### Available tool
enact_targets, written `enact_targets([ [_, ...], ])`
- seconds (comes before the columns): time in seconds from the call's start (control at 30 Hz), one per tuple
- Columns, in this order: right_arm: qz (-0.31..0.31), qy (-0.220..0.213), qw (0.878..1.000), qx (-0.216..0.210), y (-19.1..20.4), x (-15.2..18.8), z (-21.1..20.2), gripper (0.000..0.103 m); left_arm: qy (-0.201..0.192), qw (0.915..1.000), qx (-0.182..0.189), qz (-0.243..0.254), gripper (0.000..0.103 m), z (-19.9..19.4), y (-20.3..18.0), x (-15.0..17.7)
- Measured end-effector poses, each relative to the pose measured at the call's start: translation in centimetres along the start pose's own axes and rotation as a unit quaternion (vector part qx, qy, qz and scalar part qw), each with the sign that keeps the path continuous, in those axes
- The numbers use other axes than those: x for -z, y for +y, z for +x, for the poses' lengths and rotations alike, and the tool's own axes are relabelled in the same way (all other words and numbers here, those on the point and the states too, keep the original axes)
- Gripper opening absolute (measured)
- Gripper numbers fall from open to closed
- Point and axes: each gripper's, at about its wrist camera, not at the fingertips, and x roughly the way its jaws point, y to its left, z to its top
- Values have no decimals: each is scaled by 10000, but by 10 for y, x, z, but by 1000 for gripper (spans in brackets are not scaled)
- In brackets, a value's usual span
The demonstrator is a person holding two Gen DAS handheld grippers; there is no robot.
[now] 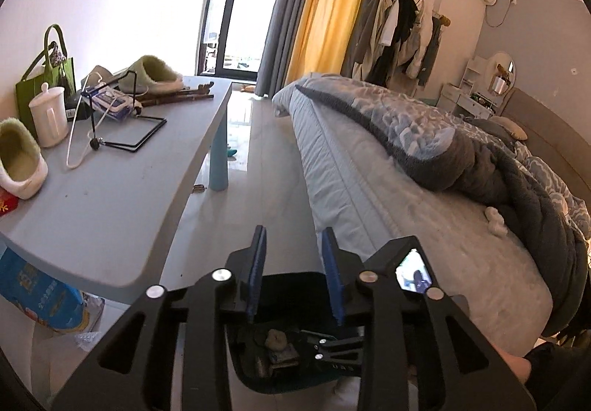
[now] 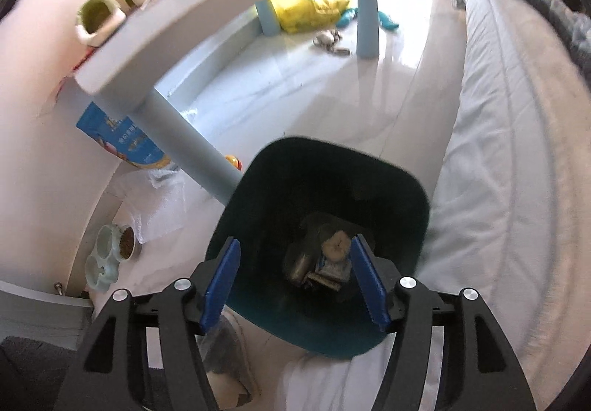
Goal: Collect trash
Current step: 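Move both grippers from the bin back over the bed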
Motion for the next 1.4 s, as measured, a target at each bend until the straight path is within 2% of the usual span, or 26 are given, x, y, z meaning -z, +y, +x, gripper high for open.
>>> enact_targets([
  [0.13, -54, -285, 9995, 127, -12, -1, -25, 68, -63, 10000, 45, -16, 38, 1, -9, -5],
  [0.43, 93, -749, 9967, 297, -48, 12, -66, 69, -79, 9996, 251, 88, 50, 11, -43, -10],
  [0.57, 63, -1011, 9943, 346, -58, 19, -85, 72, -106, 9994, 321, 122, 59, 15, -55, -11],
  [0.7, 40, -1261, 9909, 473, -71, 25, -105, 74, -85, 9990, 386, 189, 62, 22, -71, -11],
  [1.4, 646, -1538, 9801, 1073, -172, 82, -165, 80, 162, 9946, 874, 538, 70, 66, -169, -4],
])
